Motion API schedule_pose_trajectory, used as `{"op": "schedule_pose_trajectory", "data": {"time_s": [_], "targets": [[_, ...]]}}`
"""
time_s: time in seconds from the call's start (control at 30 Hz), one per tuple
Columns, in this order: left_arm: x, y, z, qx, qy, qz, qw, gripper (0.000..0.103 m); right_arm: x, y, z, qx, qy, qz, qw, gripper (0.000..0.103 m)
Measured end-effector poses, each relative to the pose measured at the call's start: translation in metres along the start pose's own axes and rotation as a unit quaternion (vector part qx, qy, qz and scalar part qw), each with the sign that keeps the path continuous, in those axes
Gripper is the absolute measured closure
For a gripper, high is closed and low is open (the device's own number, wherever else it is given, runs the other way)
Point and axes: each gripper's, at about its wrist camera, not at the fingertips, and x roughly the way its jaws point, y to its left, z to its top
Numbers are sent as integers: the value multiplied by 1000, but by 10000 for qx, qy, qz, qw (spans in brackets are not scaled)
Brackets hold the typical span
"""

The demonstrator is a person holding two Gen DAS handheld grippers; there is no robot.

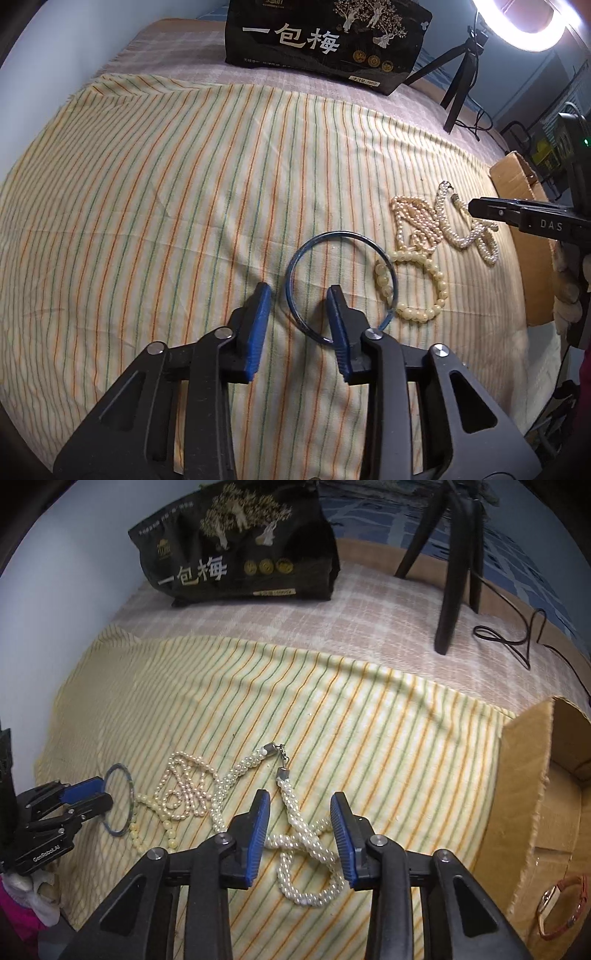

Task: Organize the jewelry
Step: 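Close the left gripper on the blue bangle while the right gripper grasps the pearl necklace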

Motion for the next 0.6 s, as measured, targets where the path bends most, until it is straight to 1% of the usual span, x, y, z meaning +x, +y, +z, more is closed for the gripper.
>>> {"op": "schedule_pose_trajectory", "data": {"time_s": [0.1,0.17,0.23,0.33,0.43,0.5,0.57,0.6], "targets": [[1,1,0,-8,-52,29,10000,76,9,3,1,-79,70,-107,9999,71],[2,1,0,18,-101,80,9999,82,15,5,1,-121,110,-165,9997,71],[2,0,1,42,-140,115,9998,85,18,6,1,-159,111,-208,9996,71],[3,1,1,34,-181,124,9998,90,21,8,1,-214,96,-275,9993,74],[3,4,2,-37,-195,82,9998,96,22,8,1,-255,75,-353,9990,82],[2,5,2,-96,-209,52,9997,98,22,8,0,-257,69,-363,9990,91],[1,6,1,-146,-231,29,9996,100,21,7,0,-258,57,-395,9989,96],[0,6,1,-165,-245,23,9996,100,23,9,1,-257,50,-409,9988,96]]}}
